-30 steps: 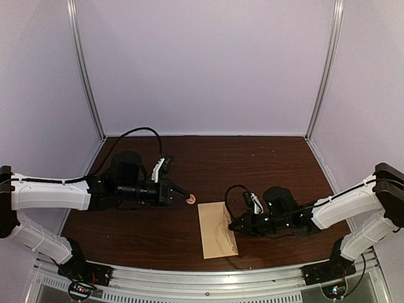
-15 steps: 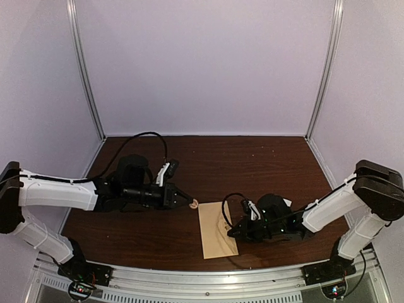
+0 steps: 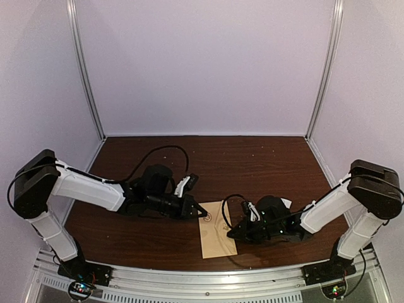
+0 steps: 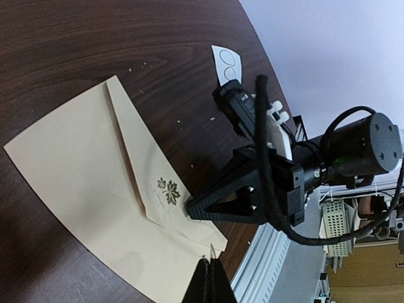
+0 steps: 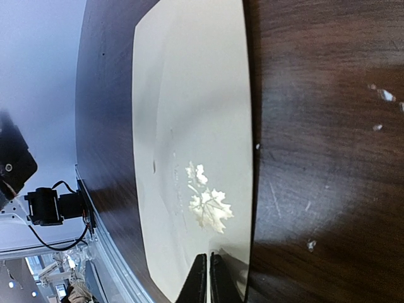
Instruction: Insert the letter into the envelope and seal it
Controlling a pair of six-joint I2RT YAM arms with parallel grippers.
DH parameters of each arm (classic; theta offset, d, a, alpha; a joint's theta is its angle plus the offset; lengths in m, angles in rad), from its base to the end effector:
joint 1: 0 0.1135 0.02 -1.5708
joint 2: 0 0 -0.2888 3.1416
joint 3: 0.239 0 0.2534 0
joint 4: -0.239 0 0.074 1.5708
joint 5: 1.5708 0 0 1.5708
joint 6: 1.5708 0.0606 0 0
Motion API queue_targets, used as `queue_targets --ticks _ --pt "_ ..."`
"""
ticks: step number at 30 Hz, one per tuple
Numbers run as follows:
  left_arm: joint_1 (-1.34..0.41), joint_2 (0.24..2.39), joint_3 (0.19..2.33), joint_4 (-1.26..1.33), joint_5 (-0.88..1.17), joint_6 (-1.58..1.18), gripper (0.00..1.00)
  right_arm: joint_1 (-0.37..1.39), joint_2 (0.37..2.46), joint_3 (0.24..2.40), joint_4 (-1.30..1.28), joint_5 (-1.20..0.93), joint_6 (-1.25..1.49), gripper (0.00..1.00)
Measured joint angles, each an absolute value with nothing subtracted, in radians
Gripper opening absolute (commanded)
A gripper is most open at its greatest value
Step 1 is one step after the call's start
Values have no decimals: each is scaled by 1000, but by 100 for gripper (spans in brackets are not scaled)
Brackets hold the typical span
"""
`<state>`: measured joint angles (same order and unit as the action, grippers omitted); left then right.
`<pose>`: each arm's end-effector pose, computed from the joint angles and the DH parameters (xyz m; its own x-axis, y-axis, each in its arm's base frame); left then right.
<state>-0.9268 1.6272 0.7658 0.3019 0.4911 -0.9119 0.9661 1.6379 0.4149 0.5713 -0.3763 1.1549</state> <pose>0.1874 -0.2972 0.1865 -0.9424 0.0940 -0.3210 0.3267 0.4640 -0.8234 0.1427 0.2457 0.1116 -0.9911 0.0622 -0.1173 -0.0608 0.5730 0.8173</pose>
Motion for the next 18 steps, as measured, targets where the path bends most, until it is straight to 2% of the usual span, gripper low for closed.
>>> queue_targets --ticks 9,18 --pt "-978 1807 839 323 480 -872 0 968 1639 415 571 -373 1156 3" --pt "-1000 1863 870 325 411 -855 0 968 1641 416 572 -373 1156 3"
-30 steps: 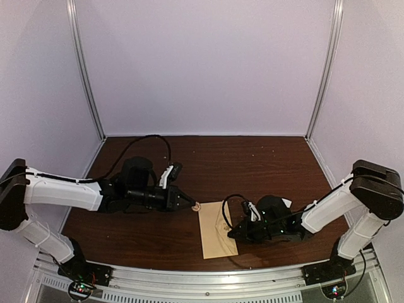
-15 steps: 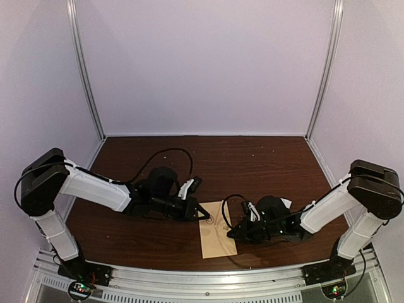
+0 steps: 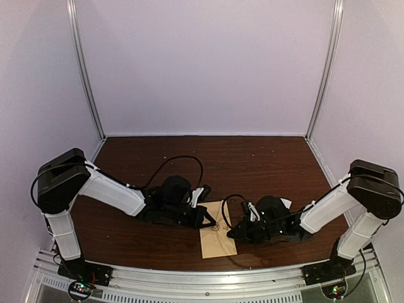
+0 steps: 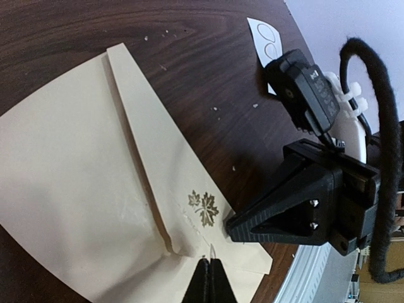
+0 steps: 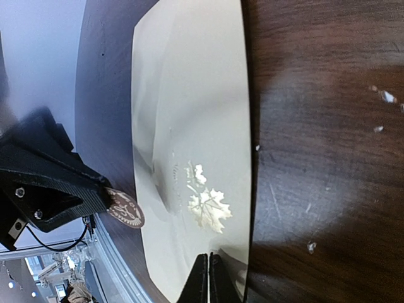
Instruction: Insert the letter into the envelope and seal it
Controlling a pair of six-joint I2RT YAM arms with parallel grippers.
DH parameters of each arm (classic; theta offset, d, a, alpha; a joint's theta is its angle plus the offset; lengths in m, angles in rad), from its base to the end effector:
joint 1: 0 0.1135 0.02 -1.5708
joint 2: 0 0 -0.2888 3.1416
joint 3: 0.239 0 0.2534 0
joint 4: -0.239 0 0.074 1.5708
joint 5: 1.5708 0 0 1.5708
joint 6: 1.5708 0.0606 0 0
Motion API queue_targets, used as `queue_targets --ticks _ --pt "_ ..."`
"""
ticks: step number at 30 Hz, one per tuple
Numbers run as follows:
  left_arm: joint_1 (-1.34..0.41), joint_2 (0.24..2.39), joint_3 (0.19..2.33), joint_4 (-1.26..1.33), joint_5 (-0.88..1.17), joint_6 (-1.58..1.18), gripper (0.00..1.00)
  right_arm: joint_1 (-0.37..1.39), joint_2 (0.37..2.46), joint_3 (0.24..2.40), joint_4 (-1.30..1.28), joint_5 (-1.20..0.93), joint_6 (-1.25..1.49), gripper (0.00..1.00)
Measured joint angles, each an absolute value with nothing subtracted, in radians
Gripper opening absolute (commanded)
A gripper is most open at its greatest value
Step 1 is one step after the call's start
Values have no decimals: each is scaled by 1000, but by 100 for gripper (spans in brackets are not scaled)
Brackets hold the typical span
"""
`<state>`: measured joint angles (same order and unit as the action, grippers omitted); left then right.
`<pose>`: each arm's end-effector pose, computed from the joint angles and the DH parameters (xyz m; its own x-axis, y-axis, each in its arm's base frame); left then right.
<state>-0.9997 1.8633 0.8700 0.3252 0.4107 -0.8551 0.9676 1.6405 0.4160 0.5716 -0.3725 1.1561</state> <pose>0.1903 -0.3409 0.1362 -0.9297 0.1670 -0.3284 0.3646 0.5455 -0.7547 0.1428 0.2462 0.1111 -0.9910 0.0641 -0.1177 -0.0597 0.5748 0.8161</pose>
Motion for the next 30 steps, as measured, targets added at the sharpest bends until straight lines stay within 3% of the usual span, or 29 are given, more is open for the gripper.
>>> queue_targets --ticks 23,30 --pt "-1000 1916 894 276 310 -797 0 969 1667 426 601 -373 1156 3" --pt "-1000 1919 896 266 301 -786 0 969 1664 430 598 -376 1157 12"
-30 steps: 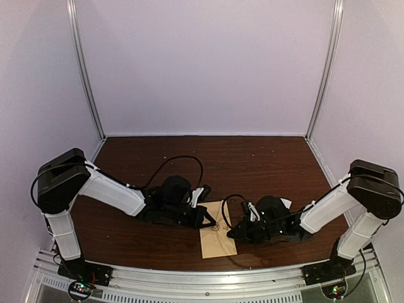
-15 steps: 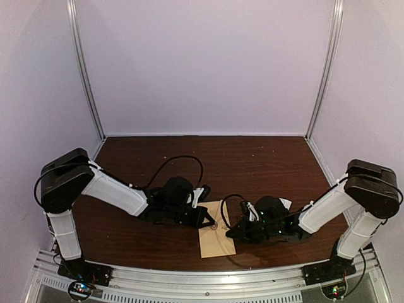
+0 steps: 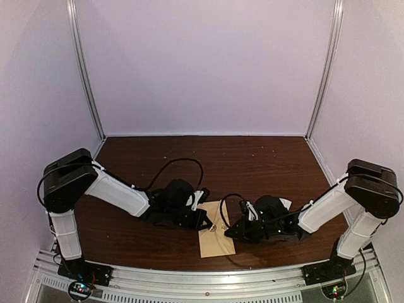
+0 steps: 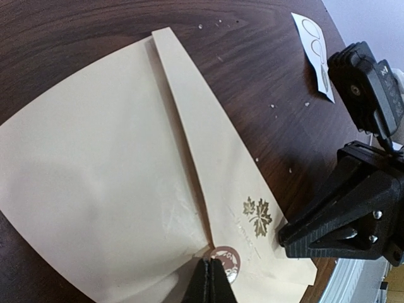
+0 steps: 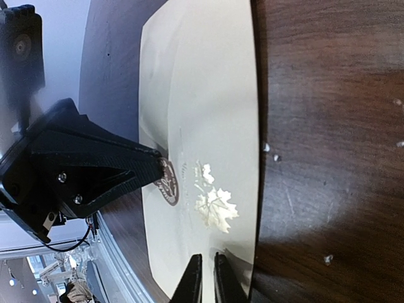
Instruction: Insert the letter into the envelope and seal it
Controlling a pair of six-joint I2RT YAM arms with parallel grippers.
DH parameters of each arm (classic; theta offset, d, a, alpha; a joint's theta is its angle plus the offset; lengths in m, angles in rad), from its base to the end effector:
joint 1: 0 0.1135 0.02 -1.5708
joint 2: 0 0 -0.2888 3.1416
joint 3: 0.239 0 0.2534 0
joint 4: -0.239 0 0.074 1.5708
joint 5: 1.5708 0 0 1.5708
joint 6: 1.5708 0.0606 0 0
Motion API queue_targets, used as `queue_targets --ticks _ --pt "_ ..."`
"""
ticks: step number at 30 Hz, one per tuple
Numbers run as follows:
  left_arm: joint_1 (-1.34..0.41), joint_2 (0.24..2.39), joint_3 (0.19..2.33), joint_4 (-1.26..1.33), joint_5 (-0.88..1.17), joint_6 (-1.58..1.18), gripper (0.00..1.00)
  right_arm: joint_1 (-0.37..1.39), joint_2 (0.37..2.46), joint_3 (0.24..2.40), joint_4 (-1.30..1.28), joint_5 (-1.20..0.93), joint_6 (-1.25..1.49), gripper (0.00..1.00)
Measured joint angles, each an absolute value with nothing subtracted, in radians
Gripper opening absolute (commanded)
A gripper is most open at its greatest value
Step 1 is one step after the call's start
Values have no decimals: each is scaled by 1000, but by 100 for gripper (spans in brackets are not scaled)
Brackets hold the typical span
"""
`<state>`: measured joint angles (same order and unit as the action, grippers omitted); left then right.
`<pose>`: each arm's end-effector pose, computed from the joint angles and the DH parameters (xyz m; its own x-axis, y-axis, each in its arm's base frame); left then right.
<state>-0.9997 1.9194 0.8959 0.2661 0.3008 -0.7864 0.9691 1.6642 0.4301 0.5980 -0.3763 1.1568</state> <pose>0.1978 -0.3410 0.1153 -0.9135 0.1711 -0.3692 0.3870 0.6459 -0.6581 0.1457 0.2515 0.1110 -0.9904 0.0619 -0.1237 -0.0679 0.5621 0.8243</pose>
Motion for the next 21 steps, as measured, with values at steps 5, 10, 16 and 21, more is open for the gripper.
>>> queue_targets --ticks 5,10,16,21 --pt "-1000 1924 900 266 295 -784 0 969 1631 448 545 -376 1144 18" --pt "-1002 1926 907 264 292 -783 0 970 1578 475 477 -365 1105 10" --pt "-1003 1927 907 264 292 -783 0 970 1578 526 460 -366 1062 2" --pt "-1003 1927 907 264 292 -783 0 970 1625 556 466 -371 1046 0"
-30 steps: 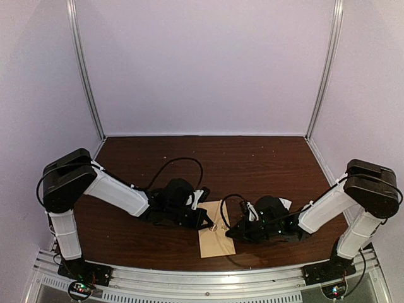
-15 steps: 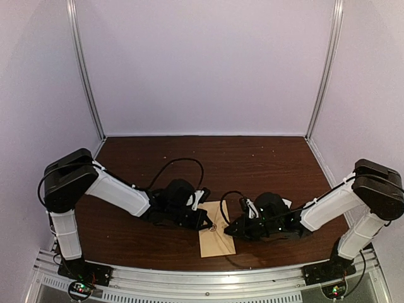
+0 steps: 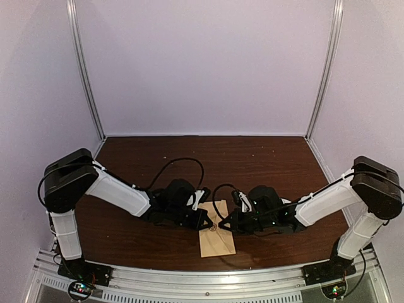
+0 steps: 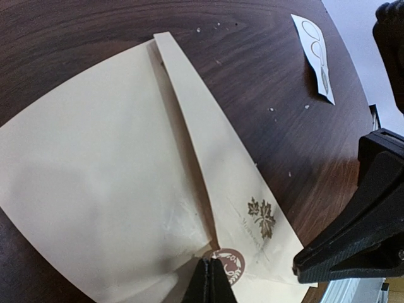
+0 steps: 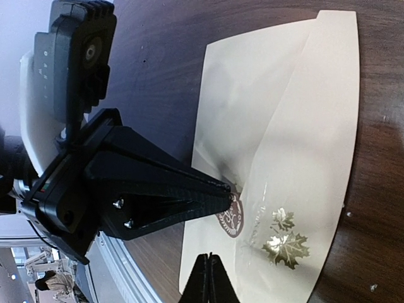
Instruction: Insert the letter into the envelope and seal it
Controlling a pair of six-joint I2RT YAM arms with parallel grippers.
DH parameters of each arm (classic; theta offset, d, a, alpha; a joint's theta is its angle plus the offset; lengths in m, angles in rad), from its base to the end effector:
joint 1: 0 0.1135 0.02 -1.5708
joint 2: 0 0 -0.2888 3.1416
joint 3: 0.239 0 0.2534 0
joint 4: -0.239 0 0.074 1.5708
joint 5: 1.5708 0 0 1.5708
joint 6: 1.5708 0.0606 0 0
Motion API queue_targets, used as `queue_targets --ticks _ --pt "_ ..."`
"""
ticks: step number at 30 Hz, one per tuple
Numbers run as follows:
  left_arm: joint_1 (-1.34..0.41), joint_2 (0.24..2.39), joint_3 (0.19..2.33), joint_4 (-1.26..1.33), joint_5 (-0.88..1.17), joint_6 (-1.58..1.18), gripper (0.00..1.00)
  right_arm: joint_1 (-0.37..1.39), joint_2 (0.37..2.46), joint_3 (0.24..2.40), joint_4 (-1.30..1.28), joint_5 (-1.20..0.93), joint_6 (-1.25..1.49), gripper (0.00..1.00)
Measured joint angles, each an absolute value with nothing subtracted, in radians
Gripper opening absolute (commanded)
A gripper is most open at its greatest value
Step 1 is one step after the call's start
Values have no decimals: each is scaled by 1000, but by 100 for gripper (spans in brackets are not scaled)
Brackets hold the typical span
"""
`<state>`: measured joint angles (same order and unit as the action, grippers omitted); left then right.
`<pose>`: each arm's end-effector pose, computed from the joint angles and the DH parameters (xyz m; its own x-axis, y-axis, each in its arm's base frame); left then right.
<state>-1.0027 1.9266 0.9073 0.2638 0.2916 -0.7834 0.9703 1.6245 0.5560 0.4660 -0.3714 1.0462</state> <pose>0.1988 -0.3439 0.1154 -0.9106 0.1703 -0.3766 0.3915 0.6480 -0.6534 0.1593 0.2716 0.1410 -0.9720 0.0080 -0.2347 -0.1925 0.5448 0.8161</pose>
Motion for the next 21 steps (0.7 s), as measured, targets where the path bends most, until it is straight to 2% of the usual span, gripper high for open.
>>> queue_targets --ticks 21 --pt "-1003 1930 908 266 292 -783 0 963 1757 618 501 -375 1036 0"
